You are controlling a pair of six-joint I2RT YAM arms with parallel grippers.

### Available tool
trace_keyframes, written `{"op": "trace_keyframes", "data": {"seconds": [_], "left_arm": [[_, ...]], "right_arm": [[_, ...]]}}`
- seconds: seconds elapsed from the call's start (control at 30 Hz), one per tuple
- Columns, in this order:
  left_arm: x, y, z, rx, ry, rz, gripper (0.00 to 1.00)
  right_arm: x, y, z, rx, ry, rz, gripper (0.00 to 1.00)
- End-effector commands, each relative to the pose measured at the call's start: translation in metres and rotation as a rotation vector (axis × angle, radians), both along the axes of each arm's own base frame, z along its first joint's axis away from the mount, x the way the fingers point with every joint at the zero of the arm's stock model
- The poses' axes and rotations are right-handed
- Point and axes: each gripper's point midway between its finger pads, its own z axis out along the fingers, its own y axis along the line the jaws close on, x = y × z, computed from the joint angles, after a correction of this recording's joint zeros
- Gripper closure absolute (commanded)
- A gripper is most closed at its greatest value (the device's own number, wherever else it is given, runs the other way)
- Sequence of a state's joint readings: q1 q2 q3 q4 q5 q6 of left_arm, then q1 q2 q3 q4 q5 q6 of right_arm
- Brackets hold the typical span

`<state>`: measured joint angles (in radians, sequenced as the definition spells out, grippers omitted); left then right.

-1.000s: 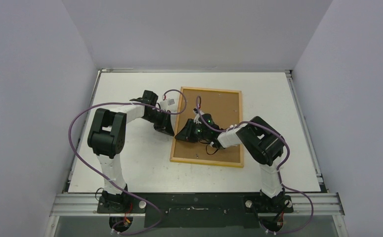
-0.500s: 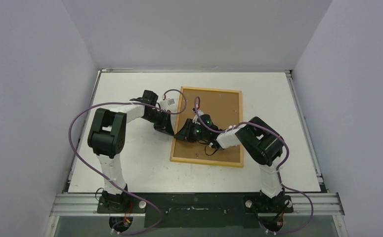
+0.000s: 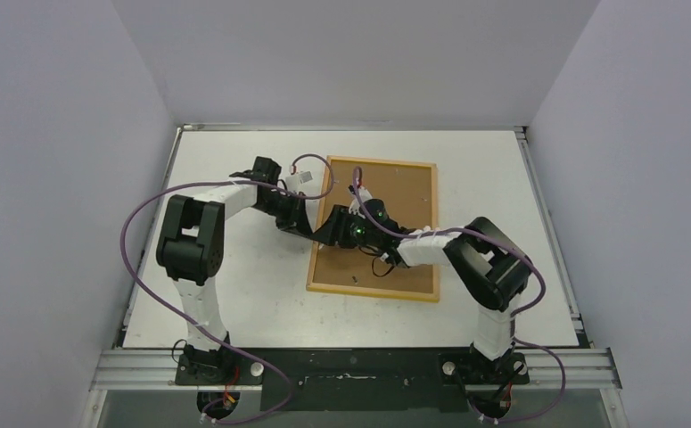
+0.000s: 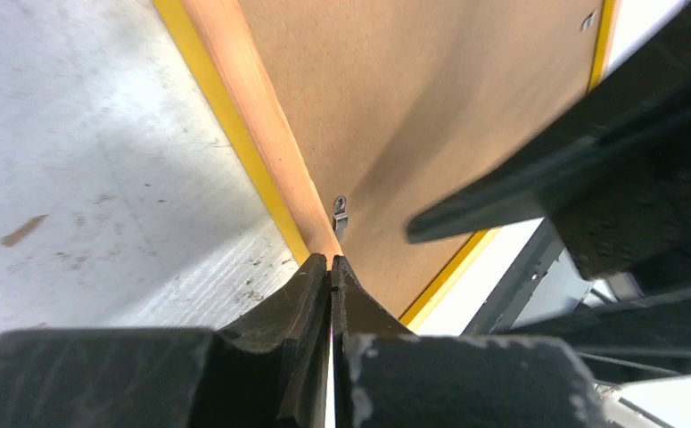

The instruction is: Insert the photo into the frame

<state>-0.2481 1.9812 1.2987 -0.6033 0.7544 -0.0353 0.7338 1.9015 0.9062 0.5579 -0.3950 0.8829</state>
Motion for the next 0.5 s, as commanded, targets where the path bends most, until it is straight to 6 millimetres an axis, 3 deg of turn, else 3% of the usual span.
{"op": "trace_keyframes", "data": {"seconds": [0.0, 0.07, 0.17, 0.23, 0.27, 0.47], "left_arm": [[0.025, 0.009, 0.045, -0.091, -0.061, 0.044, 0.97], [0.034, 0.019, 0.057, -0.096, -0.085, 0.074, 0.95], [0.045, 0.038, 0.075, -0.088, -0.124, 0.122, 0.83], [0.050, 0.055, 0.083, -0.070, -0.145, 0.159, 0.74], [0.053, 0.065, 0.087, -0.064, -0.154, 0.180, 0.70], [0.057, 0.120, 0.108, -0.036, -0.197, 0.289, 0.64]], "right_arm": [[0.016, -0.011, 0.062, -0.015, -0.160, -0.038, 0.47], [0.028, -0.018, 0.059, -0.104, -0.169, -0.077, 0.40], [0.049, -0.024, 0.046, -0.303, -0.177, -0.132, 0.27], [0.062, -0.026, 0.036, -0.433, -0.179, -0.154, 0.25], [0.074, -0.025, 0.041, -0.481, -0.206, -0.189, 0.25], [0.107, -0.011, 0.032, -0.620, -0.251, -0.232, 0.26]]}}
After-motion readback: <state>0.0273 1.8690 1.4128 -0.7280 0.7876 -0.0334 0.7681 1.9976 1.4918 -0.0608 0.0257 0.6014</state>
